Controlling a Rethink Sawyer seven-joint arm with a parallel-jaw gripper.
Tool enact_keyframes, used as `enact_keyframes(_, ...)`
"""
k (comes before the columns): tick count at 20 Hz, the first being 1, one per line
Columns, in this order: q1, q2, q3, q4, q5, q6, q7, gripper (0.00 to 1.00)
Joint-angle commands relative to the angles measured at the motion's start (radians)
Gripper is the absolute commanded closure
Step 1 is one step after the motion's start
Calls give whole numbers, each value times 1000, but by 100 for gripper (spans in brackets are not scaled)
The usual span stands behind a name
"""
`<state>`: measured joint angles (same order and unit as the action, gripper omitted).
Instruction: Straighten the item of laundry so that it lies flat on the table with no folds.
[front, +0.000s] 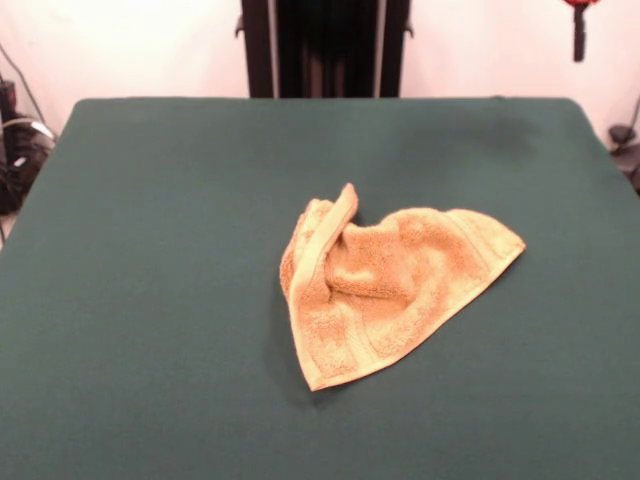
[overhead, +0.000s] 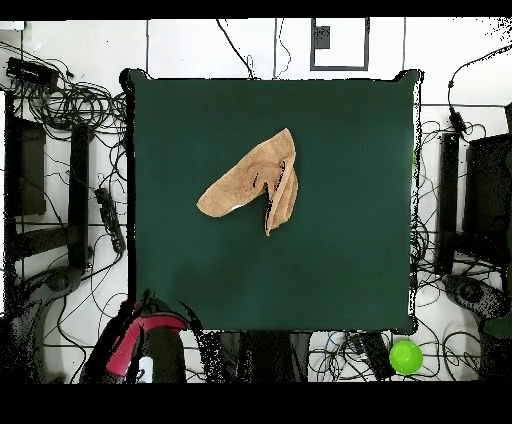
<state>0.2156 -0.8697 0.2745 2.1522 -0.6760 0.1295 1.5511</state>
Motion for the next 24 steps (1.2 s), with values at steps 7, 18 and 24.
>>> enact_keyframes(7, 130, 39, -174, -101, 54, 21, 194, 0)
enact_keyframes(18, 56, 59, -96, -217, 77, 158, 77, 0)
enact_keyframes(24, -2, 83, -44, -310, 73, 228, 1, 0)
